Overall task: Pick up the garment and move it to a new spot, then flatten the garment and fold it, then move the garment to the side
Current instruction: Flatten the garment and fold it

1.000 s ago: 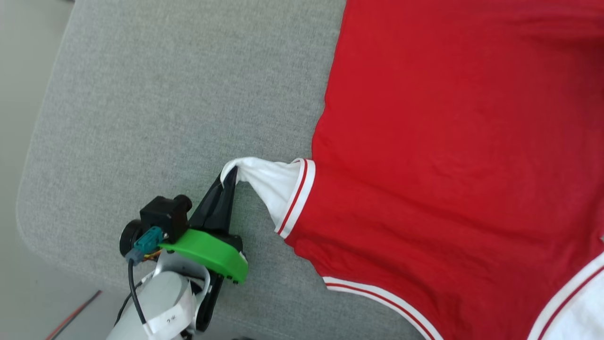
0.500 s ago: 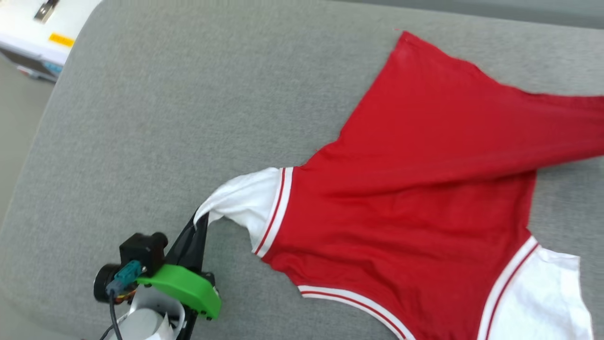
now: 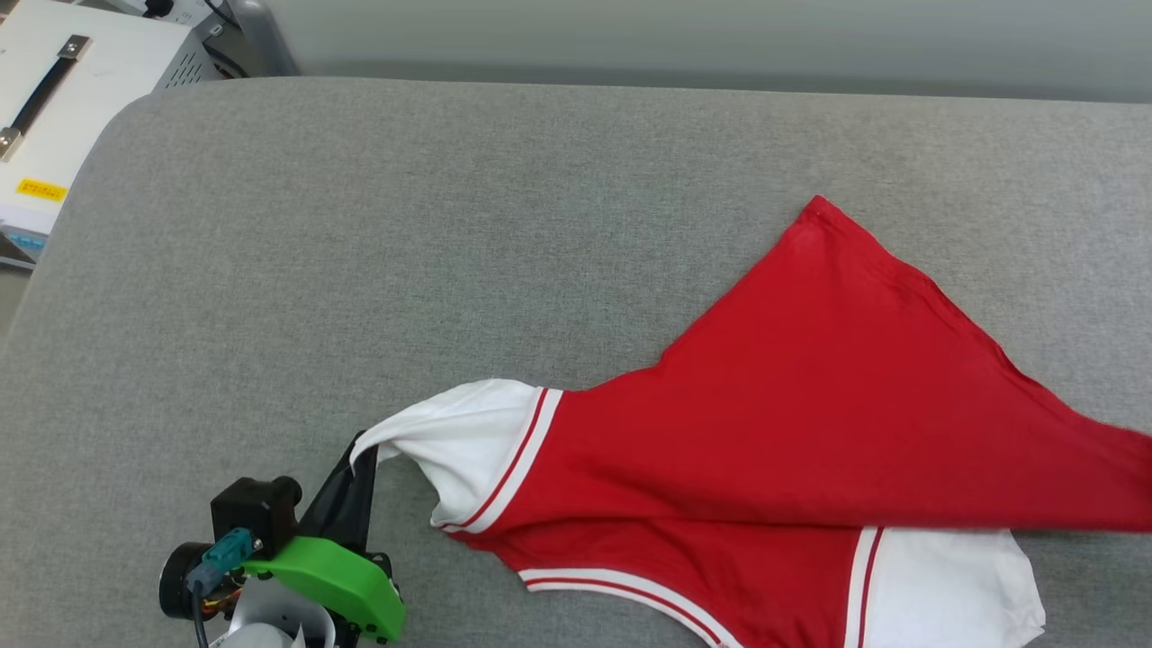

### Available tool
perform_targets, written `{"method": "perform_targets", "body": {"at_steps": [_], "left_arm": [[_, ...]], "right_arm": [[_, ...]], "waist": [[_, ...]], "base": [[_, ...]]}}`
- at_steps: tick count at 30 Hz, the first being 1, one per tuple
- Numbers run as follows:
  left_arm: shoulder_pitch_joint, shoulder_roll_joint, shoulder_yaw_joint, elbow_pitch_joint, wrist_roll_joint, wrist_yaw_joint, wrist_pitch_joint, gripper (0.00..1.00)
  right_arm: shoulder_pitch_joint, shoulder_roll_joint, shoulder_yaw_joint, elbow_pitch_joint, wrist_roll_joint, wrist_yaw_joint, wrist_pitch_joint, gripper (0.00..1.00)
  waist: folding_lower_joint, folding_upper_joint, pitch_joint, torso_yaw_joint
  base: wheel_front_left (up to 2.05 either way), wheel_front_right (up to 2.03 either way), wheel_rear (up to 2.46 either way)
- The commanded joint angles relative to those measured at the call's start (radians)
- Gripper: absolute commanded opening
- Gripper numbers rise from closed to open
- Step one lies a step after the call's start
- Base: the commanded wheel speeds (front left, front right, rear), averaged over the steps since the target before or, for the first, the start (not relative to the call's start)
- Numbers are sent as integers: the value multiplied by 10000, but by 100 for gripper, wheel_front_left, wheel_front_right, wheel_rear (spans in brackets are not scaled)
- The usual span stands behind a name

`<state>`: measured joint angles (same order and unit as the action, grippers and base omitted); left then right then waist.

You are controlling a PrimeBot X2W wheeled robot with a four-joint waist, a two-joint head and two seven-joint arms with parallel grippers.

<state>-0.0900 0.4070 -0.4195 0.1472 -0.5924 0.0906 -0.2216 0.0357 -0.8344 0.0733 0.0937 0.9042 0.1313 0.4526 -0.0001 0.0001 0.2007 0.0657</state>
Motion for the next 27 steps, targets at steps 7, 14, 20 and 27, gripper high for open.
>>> {"method": "perform_targets", "body": {"at_steps": [7, 14, 20, 27], "left_arm": [[142, 157, 33, -75, -75, 85, 46, 0], [52, 166, -5, -24, -94, 85, 62, 0], [57, 185, -9, 15, -105, 108, 27, 0], [-87, 181, -108, -104, -23, 138, 38, 0]], "right_arm": [[2228, 1975, -908, -480, -714, -6, 339, 0], [2505, 2835, -1049, 26, -1106, -6, 666, 0], [1994, 2921, -1663, -482, -1184, -6, 417, 100], [826, 2461, -2353, -1545, -1382, -6, 428, 100]], "waist": [[1, -1, -74, -143], [1, -1, 1, -115], [1, -1, -91, -119], [1, -1, 6, 18]], "base": [[0, 0, 0], [0, 0, 0], [0, 0, 0], [0, 0, 0]]}}
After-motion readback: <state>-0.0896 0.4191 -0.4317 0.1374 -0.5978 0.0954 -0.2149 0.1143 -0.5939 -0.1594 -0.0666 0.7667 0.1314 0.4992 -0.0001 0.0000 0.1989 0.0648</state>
